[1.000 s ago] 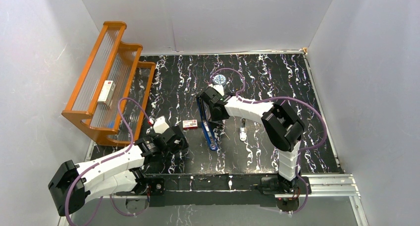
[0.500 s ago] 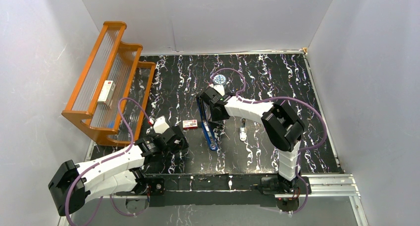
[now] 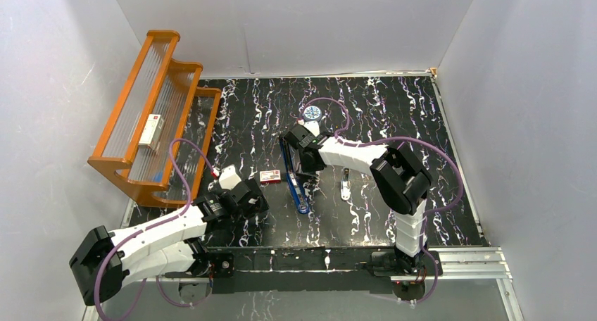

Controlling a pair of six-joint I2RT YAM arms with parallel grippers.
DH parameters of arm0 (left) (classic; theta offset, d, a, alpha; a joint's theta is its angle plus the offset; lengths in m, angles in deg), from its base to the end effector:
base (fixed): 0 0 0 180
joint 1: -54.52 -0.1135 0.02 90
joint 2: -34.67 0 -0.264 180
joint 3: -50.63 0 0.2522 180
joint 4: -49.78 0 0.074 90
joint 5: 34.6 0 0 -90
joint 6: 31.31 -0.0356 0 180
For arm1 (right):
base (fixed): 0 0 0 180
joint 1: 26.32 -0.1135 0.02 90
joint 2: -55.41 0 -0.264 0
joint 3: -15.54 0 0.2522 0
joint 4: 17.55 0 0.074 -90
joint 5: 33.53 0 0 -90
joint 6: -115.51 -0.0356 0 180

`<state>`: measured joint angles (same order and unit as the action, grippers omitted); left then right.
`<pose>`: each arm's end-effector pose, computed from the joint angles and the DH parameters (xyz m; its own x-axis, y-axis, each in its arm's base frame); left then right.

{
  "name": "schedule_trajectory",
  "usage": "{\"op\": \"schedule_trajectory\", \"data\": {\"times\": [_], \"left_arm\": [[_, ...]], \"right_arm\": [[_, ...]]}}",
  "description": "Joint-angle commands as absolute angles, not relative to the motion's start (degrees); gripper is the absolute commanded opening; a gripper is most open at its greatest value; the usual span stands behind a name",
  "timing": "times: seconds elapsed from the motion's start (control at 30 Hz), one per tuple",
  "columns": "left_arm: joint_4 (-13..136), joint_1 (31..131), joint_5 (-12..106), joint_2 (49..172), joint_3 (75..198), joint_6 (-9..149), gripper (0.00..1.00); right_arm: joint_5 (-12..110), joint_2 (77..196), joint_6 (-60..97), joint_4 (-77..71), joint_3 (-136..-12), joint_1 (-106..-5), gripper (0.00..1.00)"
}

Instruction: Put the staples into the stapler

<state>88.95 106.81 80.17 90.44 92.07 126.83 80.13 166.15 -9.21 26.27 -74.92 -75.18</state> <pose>0.1213 -0.1326 0.1839 -0.7083 -0.4617 -0.5341 -0.2456 0.8704 -0.4266 0.2717 0.2893 0.1771 -0.8136 -0.1384 -0.5646 -0.1351 0.9897 -0.0479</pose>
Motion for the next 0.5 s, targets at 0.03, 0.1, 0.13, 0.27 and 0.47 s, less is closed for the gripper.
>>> {"op": "schedule_trajectory", "data": {"times": [0.03,0.1,0.13,0.27,0.47], "left_arm": [[89.0,106.6,81.5,90.2,91.8,126.8,0.86],[89.0,106.6,81.5,90.2,91.8,126.8,0.86],[89.1,106.6,81.5,90.2,91.8,126.8,0.86],[89.1,106.6,81.7,90.4,92.0,126.6,0.86],[88.9,106.6,81.6,90.7,92.0,126.5,0.86]], "right_arm": [[81.3,165.3,-9.9,25.5,-76.4,-75.4,0.28],[81.8,164.5,-9.7,25.0,-76.4,-75.4,0.28],[81.9,164.0,-9.5,24.5,-76.3,-75.4,0.28],[82.4,162.3,-8.8,23.8,-76.3,-75.3,0.28],[81.6,160.4,-8.8,23.7,-75.5,-75.4,0.28]]}}
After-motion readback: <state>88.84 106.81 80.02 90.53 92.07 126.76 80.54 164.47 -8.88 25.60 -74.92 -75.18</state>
